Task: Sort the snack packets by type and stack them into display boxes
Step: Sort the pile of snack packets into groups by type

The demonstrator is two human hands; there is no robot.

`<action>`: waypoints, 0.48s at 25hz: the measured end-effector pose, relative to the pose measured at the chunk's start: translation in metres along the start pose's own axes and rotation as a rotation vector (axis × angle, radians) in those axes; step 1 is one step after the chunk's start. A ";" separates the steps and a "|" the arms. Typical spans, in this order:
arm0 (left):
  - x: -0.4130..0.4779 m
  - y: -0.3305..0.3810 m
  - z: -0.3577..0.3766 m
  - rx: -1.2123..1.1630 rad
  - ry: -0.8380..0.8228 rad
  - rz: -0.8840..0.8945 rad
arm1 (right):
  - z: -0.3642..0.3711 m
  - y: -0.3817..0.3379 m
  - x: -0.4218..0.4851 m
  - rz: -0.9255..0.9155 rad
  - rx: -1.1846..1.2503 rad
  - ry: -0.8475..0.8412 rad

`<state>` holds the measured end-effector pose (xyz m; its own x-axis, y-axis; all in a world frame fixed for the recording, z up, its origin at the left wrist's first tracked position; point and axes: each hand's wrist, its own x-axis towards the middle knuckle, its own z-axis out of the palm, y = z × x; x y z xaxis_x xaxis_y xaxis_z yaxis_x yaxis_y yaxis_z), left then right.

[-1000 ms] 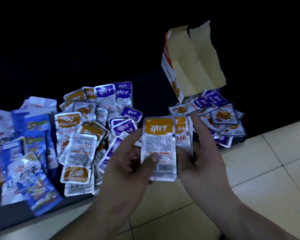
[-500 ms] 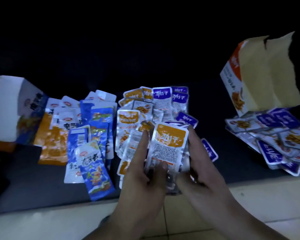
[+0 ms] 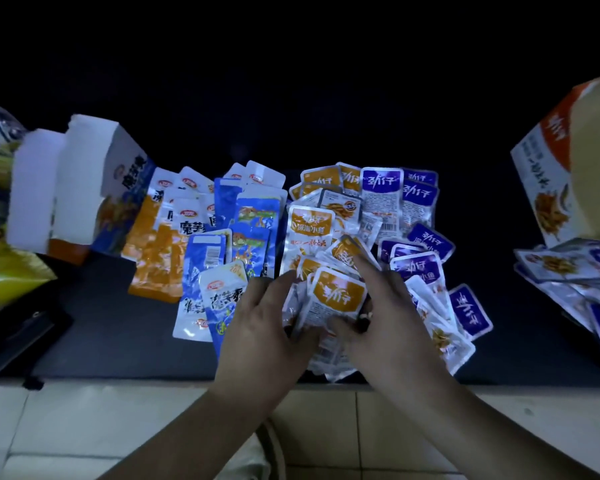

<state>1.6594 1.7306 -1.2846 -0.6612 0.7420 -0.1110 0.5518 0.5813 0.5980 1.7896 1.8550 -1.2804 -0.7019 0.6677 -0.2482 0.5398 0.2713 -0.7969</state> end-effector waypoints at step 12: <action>-0.016 0.030 0.012 -0.078 0.217 0.333 | -0.020 0.022 -0.018 -0.133 0.031 0.117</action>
<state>1.6923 1.7398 -1.2742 -0.5491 0.7930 0.2639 0.7193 0.2876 0.6324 1.8234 1.8633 -1.2821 -0.7066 0.7036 -0.0751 0.4298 0.3425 -0.8354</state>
